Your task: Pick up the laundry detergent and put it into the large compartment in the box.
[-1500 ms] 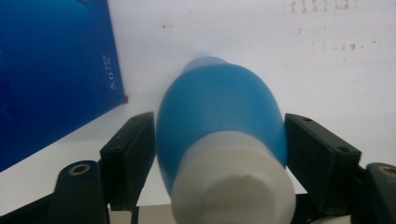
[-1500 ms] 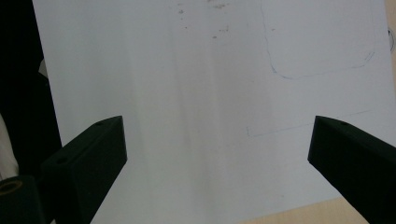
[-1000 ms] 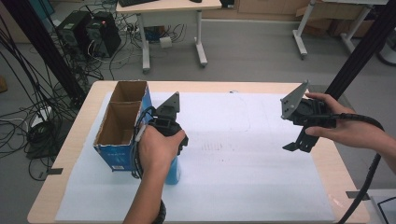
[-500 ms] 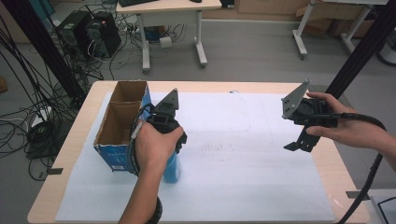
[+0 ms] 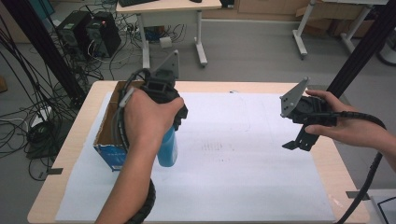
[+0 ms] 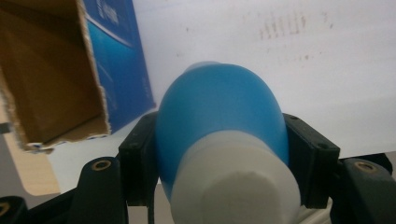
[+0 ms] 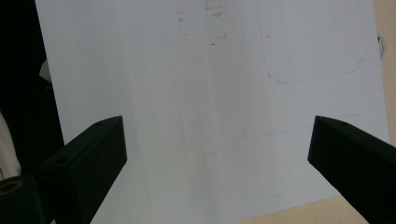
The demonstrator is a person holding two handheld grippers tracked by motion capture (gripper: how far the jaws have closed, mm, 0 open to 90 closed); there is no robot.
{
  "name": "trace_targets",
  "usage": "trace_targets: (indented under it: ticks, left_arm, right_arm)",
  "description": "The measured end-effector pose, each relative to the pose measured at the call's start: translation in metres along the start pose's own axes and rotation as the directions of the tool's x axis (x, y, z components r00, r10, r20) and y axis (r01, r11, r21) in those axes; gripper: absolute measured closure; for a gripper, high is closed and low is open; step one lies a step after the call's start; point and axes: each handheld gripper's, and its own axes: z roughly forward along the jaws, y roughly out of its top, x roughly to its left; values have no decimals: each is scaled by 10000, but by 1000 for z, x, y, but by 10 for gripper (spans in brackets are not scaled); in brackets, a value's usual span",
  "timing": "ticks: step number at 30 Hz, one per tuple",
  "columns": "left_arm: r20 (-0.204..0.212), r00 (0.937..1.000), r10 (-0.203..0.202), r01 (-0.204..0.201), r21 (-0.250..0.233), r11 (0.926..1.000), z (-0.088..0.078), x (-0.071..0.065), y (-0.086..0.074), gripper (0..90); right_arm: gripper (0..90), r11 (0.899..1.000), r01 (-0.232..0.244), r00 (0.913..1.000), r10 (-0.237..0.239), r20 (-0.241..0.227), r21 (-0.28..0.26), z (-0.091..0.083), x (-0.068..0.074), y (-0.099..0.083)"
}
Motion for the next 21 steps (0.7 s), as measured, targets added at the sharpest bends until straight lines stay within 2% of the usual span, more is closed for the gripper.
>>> trace_targets:
  ticks: [2,3,6,7,8,9,11,16,21]
  left_arm:
    - [110,9999,-38,38,-43,10000,-19,3,3,371]
    - [110,9999,-38,38,-43,10000,-19,3,3,371]
    - [273,9995,-133,136,-117,9998,-39,8,6,372]
    - [335,9992,-233,244,-303,9992,-50,11,6,371]
    - [335,9992,-233,244,-303,9992,-50,11,6,371]
    - [335,9992,-216,228,-355,9991,-58,12,7,371]
    - [237,9995,-190,200,-399,9990,-70,13,9,372]
    - [74,9990,-434,438,-655,9969,-94,20,13,372]
    - [-33,9965,-841,835,-862,9928,-112,37,17,372]
  right_arm:
    - [47,10000,56,10000,-56,46,-53,-2,1,1]
    - [47,10000,56,10000,-56,46,-53,-2,1,1]
    - [47,10000,64,10000,-64,60,-13,-2,0,4]
    - [47,10000,50,10000,-50,62,-22,-2,0,5]
    - [47,10000,50,10000,-50,62,-22,-2,0,5]
    - [47,10000,50,10000,-50,72,-31,-3,0,5]
    - [47,10000,60,10000,-60,75,-26,-3,0,6]
    - [47,10000,20,9999,-20,116,38,-4,-1,9]
    - [47,10000,-39,9999,40,163,-32,-5,-2,9]
